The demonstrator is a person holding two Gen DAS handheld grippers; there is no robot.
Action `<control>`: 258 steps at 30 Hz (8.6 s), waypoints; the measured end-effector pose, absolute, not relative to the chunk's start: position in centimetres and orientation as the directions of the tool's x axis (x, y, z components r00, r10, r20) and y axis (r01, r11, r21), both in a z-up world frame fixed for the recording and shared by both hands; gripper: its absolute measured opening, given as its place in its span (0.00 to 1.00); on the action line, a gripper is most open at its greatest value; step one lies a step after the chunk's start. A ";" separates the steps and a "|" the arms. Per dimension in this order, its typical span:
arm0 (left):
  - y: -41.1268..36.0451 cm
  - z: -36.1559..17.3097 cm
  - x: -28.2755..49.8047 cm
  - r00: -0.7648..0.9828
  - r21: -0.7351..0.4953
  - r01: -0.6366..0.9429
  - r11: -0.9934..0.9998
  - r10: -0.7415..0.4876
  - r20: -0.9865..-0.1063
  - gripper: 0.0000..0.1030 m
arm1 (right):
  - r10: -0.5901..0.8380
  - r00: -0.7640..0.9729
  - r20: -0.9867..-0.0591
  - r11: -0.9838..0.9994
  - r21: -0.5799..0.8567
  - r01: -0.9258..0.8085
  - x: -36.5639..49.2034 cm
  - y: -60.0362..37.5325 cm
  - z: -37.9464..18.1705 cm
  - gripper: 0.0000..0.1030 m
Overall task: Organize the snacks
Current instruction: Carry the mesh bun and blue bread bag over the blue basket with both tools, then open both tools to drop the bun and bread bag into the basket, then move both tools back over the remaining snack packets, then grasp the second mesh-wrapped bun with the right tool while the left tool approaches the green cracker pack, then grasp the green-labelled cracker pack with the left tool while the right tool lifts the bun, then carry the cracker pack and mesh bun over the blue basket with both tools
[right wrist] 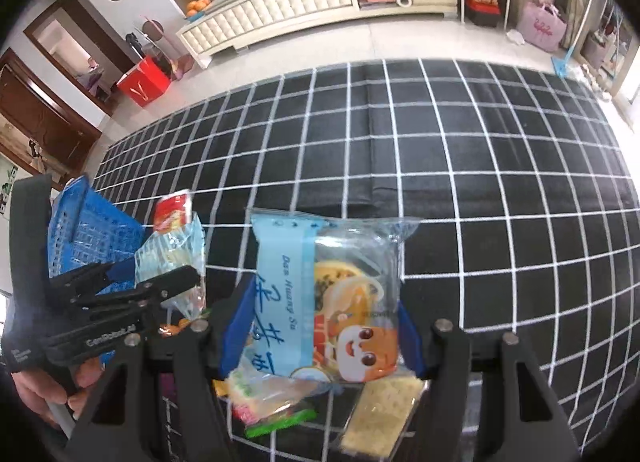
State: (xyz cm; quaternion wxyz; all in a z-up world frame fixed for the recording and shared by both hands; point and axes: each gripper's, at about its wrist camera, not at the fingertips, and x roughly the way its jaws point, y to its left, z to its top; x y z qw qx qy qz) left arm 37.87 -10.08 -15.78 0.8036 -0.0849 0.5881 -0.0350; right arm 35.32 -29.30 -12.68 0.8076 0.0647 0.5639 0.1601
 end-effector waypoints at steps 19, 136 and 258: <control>-0.6 -2.7 27.2 0.517 -0.188 0.009 0.982 -0.166 -0.840 0.60 | 0.360 0.446 -0.820 0.918 0.225 -0.327 27.4 -19.0 -1.4 0.66; -11.5 -12.0 27.7 0.319 -0.153 0.206 0.967 -0.214 -0.923 0.78 | 0.258 0.268 -0.928 0.956 0.206 -0.207 27.2 -28.8 -13.3 0.95; 4.7 -1.9 21.9 0.517 -0.074 -0.065 0.995 -0.029 -0.855 0.58 | 0.393 0.399 -0.828 0.875 0.204 -0.439 22.7 -11.9 -2.5 0.58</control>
